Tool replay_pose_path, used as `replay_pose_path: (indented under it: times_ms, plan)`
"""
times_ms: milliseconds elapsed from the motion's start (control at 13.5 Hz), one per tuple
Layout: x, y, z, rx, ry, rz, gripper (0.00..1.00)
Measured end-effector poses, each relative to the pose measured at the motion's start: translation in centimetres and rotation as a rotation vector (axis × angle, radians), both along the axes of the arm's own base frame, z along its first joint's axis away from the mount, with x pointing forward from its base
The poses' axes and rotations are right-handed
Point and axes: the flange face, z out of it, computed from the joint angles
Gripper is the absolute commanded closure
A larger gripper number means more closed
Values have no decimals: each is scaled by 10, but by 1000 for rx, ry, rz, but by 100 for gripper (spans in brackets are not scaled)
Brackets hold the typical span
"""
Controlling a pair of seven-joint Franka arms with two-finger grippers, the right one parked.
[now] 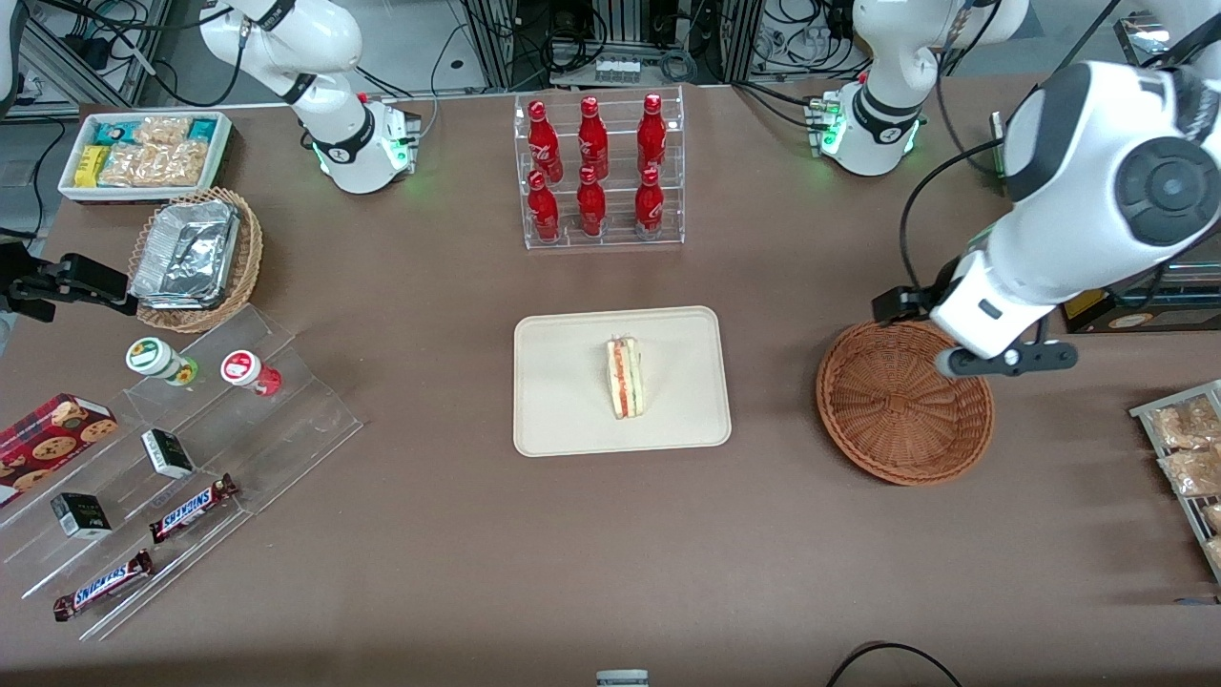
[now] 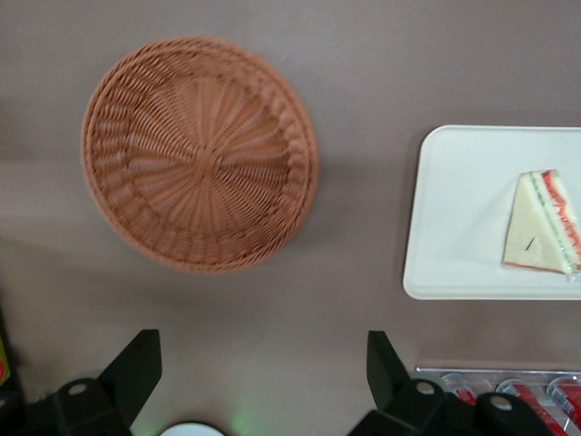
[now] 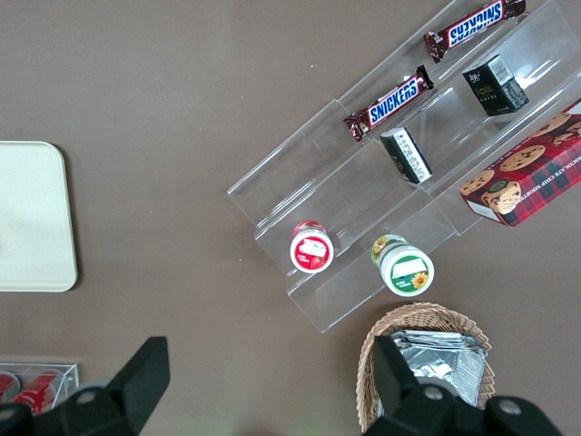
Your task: Place sandwich from basket to tray
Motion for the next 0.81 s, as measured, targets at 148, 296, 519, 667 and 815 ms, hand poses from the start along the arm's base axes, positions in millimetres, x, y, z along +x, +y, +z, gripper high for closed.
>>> replay_pose_path:
  times_ms: [148,296,519,667,815]
  plan:
    - [-1,20,2,3,17,31,0]
    - [-3,28,7,2,18,40,0]
    - [-13,29,24,-2,8,6,0]
    - [-20,31,36,-7,1,-31,0]
    - [-27,38,48,-7,0,-34,0]
